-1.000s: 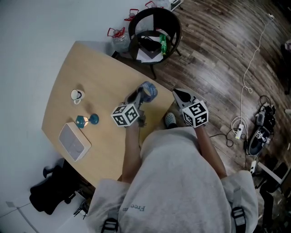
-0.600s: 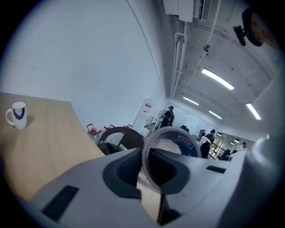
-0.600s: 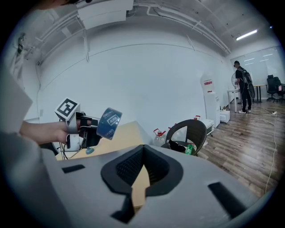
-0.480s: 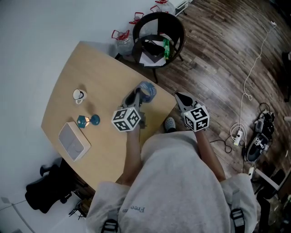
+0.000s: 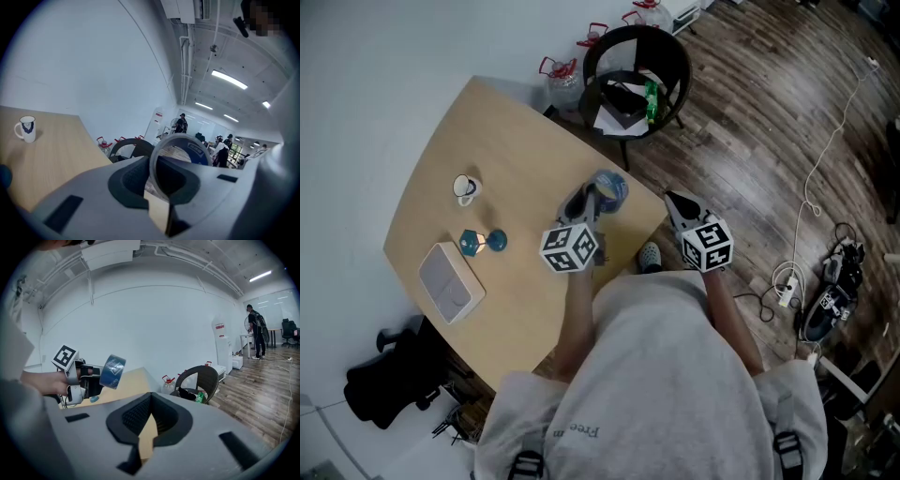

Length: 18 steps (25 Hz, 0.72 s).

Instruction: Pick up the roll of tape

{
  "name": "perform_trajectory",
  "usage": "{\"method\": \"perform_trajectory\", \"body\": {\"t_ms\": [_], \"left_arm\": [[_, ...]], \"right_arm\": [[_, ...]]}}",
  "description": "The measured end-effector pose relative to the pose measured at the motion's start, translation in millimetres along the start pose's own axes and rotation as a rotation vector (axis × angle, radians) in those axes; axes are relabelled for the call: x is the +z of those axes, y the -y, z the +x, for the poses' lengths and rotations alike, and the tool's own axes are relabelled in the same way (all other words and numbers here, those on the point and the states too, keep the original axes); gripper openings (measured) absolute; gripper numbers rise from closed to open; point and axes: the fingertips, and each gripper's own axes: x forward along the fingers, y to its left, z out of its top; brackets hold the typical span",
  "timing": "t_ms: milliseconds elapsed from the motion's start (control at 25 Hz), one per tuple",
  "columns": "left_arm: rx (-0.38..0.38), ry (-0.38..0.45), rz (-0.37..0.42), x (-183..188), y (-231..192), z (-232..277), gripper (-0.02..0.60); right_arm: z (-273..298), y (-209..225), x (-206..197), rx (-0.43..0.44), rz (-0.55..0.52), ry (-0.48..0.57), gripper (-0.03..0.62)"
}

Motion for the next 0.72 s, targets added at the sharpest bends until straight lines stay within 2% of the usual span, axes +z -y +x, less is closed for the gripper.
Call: {"method": "perform_trajectory", "body": {"t_ms": [720], "left_arm": [[-0.028,-0.013,0.039,-8,21,10,0.041]], "right_arm": [[-17,11,-2,-0.023,0.008,0.014,0.0]]}}
